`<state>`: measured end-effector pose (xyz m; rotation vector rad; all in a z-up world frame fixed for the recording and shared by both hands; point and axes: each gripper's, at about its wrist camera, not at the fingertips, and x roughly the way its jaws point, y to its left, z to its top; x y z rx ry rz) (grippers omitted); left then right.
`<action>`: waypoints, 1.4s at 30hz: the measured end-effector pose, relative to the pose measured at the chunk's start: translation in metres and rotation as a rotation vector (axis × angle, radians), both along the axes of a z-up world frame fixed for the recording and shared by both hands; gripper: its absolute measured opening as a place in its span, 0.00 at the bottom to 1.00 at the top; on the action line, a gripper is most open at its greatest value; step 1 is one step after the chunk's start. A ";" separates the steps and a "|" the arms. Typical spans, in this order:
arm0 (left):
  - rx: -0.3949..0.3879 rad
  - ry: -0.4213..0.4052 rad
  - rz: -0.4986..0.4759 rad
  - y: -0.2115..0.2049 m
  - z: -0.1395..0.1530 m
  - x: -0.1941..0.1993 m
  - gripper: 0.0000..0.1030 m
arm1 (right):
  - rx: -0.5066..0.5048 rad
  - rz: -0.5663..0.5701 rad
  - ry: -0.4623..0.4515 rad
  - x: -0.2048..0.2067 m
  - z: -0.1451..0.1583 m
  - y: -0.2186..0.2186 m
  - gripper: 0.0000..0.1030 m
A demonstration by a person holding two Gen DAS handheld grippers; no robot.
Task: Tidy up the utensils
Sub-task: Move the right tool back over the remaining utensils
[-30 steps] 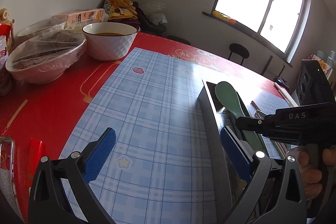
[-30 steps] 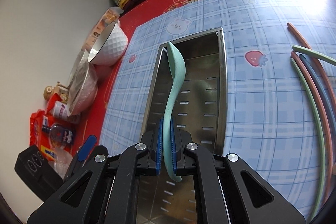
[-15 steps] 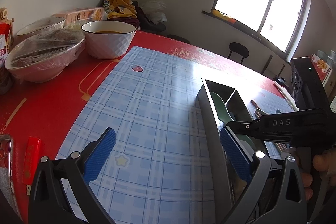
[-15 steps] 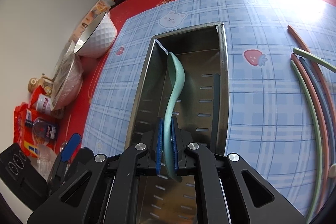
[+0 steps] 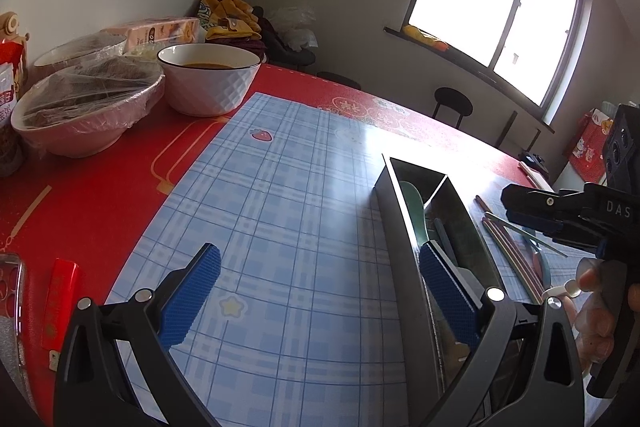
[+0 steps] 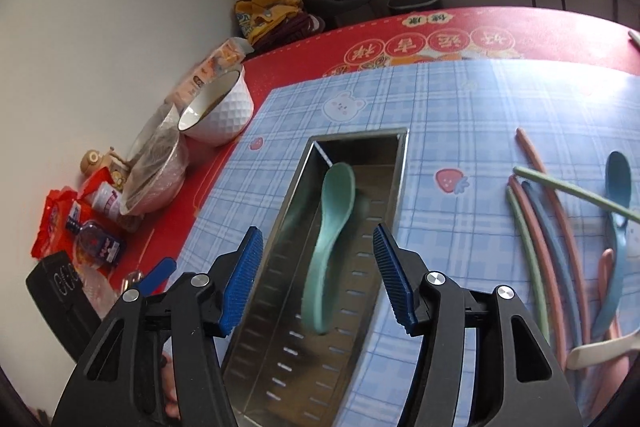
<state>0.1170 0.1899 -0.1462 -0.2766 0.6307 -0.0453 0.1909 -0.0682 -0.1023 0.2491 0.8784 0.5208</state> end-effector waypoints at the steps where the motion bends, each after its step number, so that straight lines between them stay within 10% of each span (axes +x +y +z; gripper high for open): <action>1: 0.000 0.000 0.004 0.000 0.000 0.000 0.94 | -0.026 -0.011 -0.048 -0.004 0.004 -0.009 0.55; 16: 0.119 0.005 0.162 -0.011 0.026 -0.013 0.83 | -0.090 -0.132 -0.297 -0.032 0.006 -0.173 0.55; 24: 0.140 -0.101 -0.018 -0.131 0.086 -0.028 0.80 | -0.044 -0.145 -0.345 -0.020 0.003 -0.208 0.55; 42: 0.166 0.266 -0.223 -0.275 -0.014 0.041 0.17 | 0.156 -0.191 -0.165 -0.024 -0.012 -0.250 0.55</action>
